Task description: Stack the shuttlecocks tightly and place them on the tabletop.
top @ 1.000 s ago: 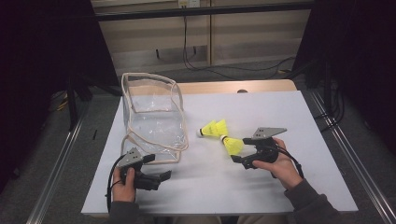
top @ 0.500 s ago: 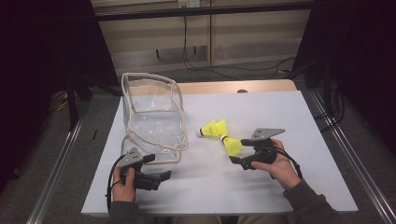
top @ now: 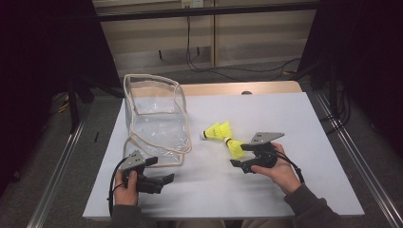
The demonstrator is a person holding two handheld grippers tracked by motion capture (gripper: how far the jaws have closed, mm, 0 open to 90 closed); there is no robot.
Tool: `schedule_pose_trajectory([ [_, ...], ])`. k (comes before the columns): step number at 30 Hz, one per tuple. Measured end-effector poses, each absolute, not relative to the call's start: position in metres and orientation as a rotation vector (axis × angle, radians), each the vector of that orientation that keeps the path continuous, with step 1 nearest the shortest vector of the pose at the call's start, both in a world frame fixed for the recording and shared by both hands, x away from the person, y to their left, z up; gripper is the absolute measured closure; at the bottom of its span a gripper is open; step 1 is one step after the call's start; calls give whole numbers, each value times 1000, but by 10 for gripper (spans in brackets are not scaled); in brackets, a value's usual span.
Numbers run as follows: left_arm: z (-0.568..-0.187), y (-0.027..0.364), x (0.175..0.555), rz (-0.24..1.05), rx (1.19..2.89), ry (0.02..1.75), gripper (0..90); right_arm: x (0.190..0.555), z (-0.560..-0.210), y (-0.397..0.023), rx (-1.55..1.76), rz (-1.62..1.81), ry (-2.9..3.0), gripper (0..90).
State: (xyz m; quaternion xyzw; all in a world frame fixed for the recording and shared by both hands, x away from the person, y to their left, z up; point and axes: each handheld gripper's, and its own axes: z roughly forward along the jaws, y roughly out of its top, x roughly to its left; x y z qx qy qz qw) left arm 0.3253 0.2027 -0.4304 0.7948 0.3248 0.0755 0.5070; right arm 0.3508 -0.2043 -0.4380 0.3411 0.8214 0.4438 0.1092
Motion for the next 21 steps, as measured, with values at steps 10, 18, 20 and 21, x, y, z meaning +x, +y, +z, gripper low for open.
schedule_pose_trajectory([
  [10, -430, 203, 325, 182, 1916, 783, 36, 352, -441, -201, 1028, 1268, 2404, 294],
  [18, -430, 203, 325, 183, 1916, 783, 36, 355, -445, -198, 1053, 1251, 2387, 330],
  [20, -430, 203, 325, 183, 1917, 783, 36, 355, -446, -198, 1063, 1236, 2370, 352],
  [21, -430, 203, 325, 183, 1917, 783, 36, 356, -446, -198, 1065, 1230, 2365, 356],
])
